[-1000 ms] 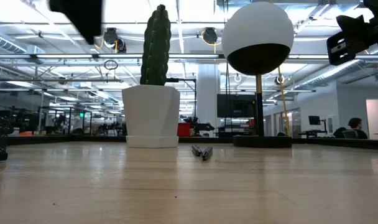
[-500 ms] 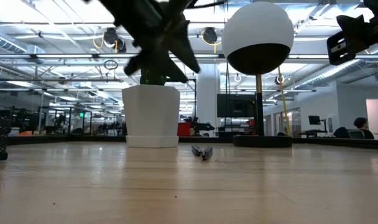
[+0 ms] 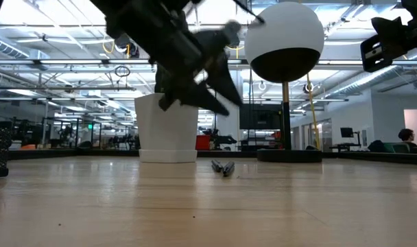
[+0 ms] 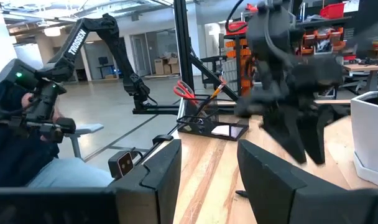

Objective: Pick and place office supplies into organizer
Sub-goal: Put the right pen in the desk organizer

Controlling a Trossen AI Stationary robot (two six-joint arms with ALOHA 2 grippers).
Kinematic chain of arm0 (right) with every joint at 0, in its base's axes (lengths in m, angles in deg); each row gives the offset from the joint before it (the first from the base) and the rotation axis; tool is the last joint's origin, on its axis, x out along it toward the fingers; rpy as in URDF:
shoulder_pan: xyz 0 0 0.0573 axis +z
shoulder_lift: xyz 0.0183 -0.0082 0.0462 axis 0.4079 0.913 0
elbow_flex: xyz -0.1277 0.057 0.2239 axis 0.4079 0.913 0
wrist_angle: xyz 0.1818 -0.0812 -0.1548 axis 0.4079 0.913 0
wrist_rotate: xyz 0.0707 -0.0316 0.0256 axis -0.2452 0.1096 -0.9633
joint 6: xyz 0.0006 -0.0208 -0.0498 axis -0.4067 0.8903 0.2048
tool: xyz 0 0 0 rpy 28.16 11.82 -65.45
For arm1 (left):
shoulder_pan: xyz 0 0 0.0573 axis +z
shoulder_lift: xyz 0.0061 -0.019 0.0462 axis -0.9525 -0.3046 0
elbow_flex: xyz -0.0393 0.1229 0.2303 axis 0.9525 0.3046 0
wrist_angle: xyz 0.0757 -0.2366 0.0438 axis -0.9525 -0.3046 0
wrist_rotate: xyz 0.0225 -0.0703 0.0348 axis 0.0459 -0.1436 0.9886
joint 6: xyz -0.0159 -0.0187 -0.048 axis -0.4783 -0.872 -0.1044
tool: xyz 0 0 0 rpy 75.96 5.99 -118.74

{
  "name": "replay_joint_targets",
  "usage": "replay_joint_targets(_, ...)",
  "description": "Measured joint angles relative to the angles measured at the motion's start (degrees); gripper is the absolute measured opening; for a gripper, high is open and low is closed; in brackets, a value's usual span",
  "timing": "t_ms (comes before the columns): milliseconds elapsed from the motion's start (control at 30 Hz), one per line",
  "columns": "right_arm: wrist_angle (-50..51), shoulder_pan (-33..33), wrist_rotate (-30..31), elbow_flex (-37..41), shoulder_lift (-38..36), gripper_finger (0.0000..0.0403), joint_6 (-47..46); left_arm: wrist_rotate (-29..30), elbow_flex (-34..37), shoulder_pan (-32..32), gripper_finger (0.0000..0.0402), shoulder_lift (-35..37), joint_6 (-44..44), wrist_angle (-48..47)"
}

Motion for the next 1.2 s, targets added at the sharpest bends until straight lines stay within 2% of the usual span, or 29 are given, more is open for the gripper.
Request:
replay_joint_targets(167,-0.2,0.01,0.02,0.01,0.16,0.0153,0.0,-1.31,-4.24,1.18,0.0156,-3.92,-5.17,-8.42)
replay_joint_targets(467,-0.2,0.01,0.0,-0.01,0.15,0.0153,0.0,-2.7,-7.25,0.39,0.0156,-7.06,-6.42,-10.12)
replay_joint_targets(567,-0.26,-0.01,0.02,0.0,0.17,0.0153,0.0,-0.76,-7.16,0.57,0.0156,-7.39,-7.47,-11.58)
replay_joint_targets(667,-0.23,-0.01,0.02,0.01,0.18,0.0153,0.0,0.76,-7.18,1.15,0.0156,-7.21,-7.16,-11.12)
replay_joint_targets(1200,-0.16,0.01,-0.04,-0.01,0.53,0.0153,0.0,-0.85,-7.33,1.68,0.0156,-12.86,-6.68,-9.3)
